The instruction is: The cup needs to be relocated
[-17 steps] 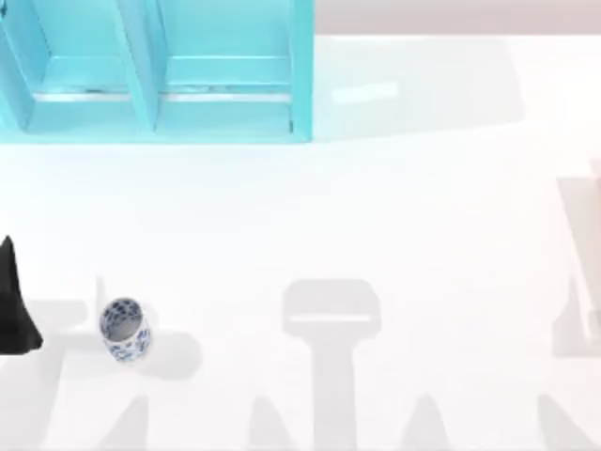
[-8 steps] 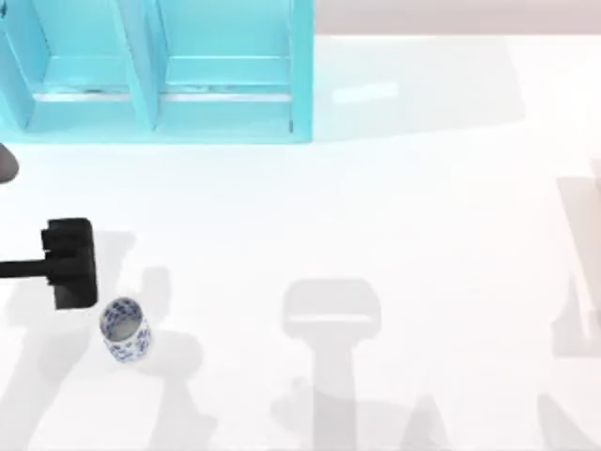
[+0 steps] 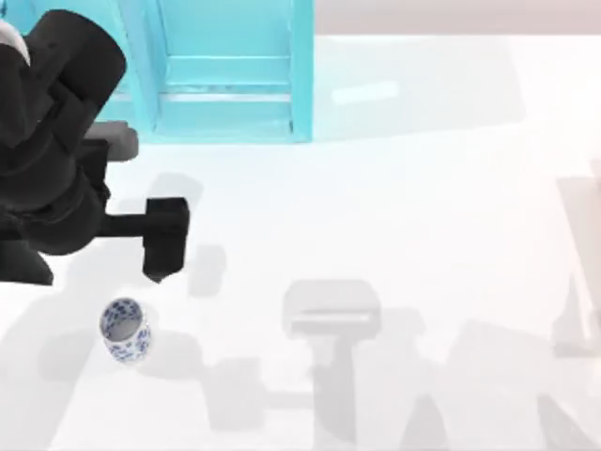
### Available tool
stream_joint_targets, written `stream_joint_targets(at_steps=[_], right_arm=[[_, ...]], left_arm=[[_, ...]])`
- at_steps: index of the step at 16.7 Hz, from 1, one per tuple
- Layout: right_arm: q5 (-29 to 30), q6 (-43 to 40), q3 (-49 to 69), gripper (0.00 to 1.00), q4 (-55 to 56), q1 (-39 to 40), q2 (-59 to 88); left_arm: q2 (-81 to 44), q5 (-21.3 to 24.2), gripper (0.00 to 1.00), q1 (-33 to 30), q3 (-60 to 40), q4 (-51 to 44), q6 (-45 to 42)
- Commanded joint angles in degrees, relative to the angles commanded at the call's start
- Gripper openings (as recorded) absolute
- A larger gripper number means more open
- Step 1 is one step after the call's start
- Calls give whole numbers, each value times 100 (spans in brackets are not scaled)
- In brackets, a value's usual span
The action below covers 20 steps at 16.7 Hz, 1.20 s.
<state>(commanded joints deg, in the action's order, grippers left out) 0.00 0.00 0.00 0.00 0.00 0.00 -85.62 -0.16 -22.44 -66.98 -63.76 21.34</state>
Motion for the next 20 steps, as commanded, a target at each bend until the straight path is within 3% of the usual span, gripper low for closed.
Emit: stream_joint_targets(at_steps=[4, 11, 20], right_arm=[[0, 0, 0, 100, 0, 0, 0], [0, 0, 0, 100, 0, 0, 0], [0, 0, 0, 100, 0, 0, 0]], left_arm=[[-817, 15, 100, -226, -722, -596, 216], [-895, 18, 100, -224, -770, -628, 231], [-1475, 19, 100, -229, 617, 1368, 207]])
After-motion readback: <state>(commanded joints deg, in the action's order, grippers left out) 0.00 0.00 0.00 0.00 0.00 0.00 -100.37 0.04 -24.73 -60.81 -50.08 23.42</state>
